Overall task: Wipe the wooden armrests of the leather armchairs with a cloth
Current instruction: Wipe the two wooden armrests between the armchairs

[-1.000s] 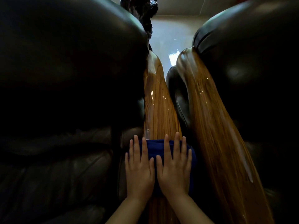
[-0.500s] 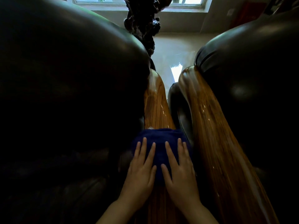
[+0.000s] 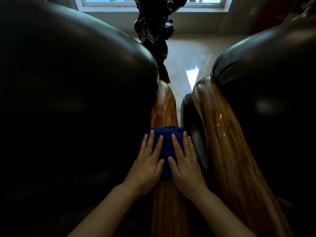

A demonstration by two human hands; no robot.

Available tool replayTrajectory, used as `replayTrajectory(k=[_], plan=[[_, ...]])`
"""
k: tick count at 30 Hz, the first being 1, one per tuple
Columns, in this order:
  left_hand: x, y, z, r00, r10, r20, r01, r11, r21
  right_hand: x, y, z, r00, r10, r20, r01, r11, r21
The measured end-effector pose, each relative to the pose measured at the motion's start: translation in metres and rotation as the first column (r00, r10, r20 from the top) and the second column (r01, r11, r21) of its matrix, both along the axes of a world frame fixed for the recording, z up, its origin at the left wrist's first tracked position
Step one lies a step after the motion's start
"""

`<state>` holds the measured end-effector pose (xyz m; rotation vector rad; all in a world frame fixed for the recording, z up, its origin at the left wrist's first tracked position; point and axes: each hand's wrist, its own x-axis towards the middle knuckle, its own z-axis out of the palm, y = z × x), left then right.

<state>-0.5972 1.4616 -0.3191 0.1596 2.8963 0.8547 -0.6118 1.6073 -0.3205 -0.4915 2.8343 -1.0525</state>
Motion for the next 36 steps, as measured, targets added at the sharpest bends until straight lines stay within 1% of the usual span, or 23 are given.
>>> replayTrajectory(k=[5,9,11,15,18,22,26,29,32,34,36], plan=[[-0.057,-0.001,0.009,0.999,0.017,0.029,-0.015,0.997,-0.079,-0.055,-0.009,0.001,0.997,0.051,0.057,-0.045,0.993,-0.105],[-0.095,-0.002,0.022,0.987,0.062,0.145,-0.056,0.997,-0.043,-0.098,-0.013,0.004,0.978,0.087,0.190,-0.058,0.987,-0.152],[-0.108,-0.003,0.027,0.982,0.072,0.174,-0.066,0.997,-0.036,-0.115,-0.012,0.009,0.967,0.105,0.230,-0.066,0.983,-0.171],[-0.111,-0.008,0.031,0.991,0.084,0.102,-0.082,0.996,-0.026,-0.129,-0.005,0.014,0.961,0.142,0.238,-0.097,0.977,-0.192],[-0.105,-0.008,0.034,0.992,0.108,0.062,-0.107,0.994,-0.015,-0.124,-0.002,0.016,0.973,0.121,0.195,-0.087,0.981,-0.176],[-0.086,-0.006,0.038,0.989,0.141,0.051,-0.140,0.990,-0.020,-0.110,0.001,0.021,0.986,0.088,0.139,-0.072,0.990,-0.117],[-0.057,-0.005,0.043,0.991,0.124,0.042,-0.123,0.992,-0.025,-0.085,0.010,0.024,0.984,0.089,0.151,-0.085,0.996,-0.033],[-0.030,0.000,0.047,0.991,0.127,0.033,-0.126,0.991,-0.034,-0.059,0.016,0.027,0.987,0.074,0.143,-0.075,0.997,0.001],[-0.003,0.006,0.052,0.994,0.099,0.049,-0.096,0.994,-0.056,-0.035,0.020,0.030,0.995,0.050,0.085,-0.056,0.997,0.061],[0.014,0.009,0.057,0.994,0.077,0.076,-0.071,0.994,-0.077,-0.020,0.024,0.035,0.996,0.066,0.061,-0.071,0.994,0.083],[0.029,0.010,0.066,0.991,0.044,0.129,-0.037,0.997,-0.061,-0.006,0.029,0.041,0.989,0.112,0.100,-0.123,0.987,0.106]])
